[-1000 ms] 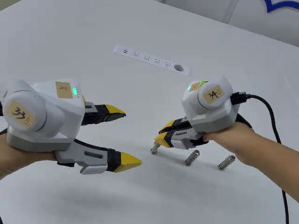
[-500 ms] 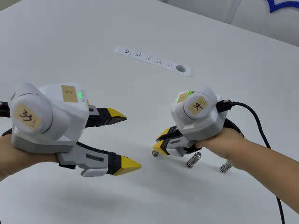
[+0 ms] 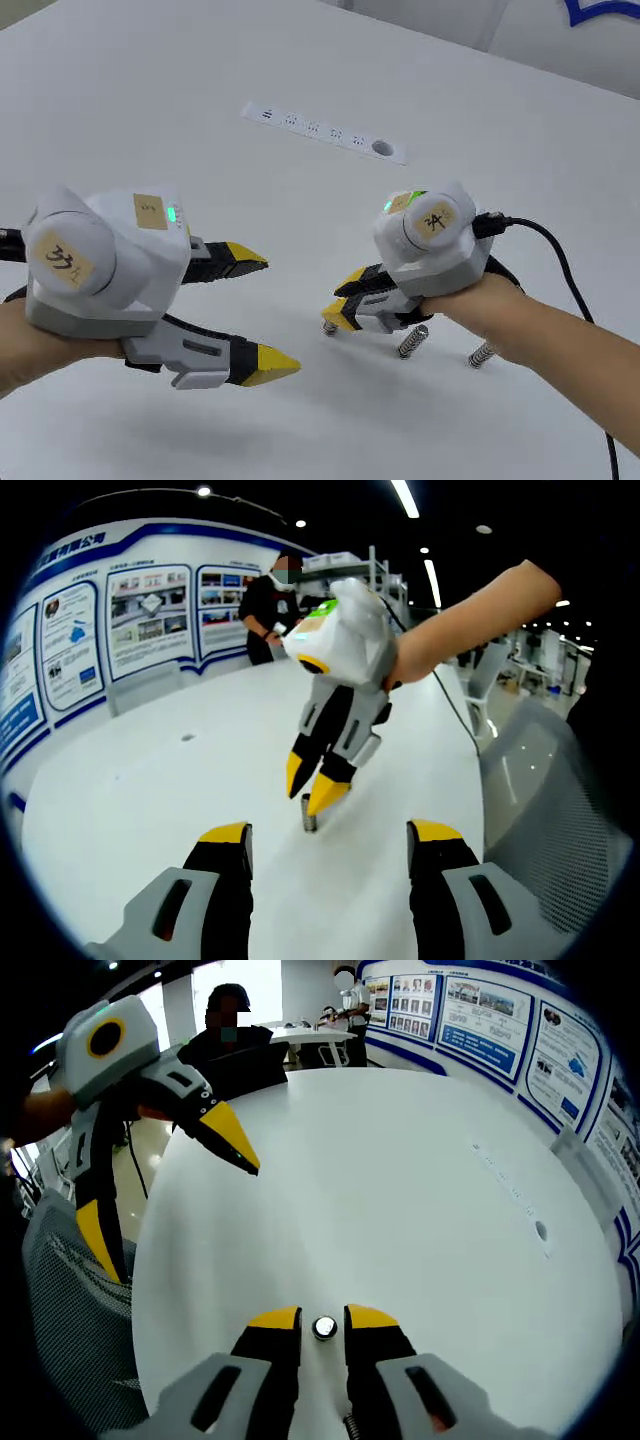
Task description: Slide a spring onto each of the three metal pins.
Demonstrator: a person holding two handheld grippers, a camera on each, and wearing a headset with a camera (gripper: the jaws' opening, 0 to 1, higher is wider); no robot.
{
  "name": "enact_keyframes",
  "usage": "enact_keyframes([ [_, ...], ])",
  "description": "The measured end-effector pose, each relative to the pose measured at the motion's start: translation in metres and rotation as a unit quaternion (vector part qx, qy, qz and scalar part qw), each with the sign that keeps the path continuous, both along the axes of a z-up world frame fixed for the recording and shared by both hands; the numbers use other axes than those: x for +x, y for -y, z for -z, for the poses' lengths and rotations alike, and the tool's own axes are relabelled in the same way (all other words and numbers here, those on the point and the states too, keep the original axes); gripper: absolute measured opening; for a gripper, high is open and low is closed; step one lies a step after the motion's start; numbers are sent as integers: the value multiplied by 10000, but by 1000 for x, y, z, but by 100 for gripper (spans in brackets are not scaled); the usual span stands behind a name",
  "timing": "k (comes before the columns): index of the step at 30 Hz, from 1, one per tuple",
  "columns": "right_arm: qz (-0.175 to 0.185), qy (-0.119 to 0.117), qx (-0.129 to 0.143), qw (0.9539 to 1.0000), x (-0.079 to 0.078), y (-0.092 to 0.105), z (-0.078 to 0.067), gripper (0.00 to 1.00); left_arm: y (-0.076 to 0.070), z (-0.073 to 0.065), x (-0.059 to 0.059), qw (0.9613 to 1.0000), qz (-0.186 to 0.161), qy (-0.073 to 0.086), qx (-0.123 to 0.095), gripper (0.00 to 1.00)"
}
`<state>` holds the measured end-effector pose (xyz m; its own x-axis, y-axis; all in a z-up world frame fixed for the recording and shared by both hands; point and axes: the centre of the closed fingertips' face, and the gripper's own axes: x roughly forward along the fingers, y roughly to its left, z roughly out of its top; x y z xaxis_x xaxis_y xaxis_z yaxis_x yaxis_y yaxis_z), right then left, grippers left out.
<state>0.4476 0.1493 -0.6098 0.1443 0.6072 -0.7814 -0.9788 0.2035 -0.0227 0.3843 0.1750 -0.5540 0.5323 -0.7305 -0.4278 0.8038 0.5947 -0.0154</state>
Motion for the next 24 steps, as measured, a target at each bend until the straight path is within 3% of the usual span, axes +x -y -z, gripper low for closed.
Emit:
enact_keyframes([
  [2,46,58,117,9999,0,2,-8,18,0,-7,3,9998,-136,34,-138,65],
  [4,159,55,368,9992,-1,4,-20,19,2,-21,6,9988,-204,88,-447,65],
  [7,235,116,649,9975,-3,10,-37,22,1,-32,11,9978,-287,148,-573,65],
  [11,251,486,1015,9933,-2,28,-64,25,2,-42,16,9975,-325,190,-604,66],
  [14,353,553,1290,9895,-3,50,-80,27,7,-48,18,9975,-294,241,-592,67],
  [19,775,516,1563,9833,-2,95,-94,30,11,-49,16,9989,-203,220,-353,70],
  [22,960,414,1891,9764,-5,113,-103,34,12,-54,16,9990,-221,247,-308,70],
  [24,995,425,1915,9755,-7,125,-105,38,12,-57,15,9991,-214,246,-278,70],
])
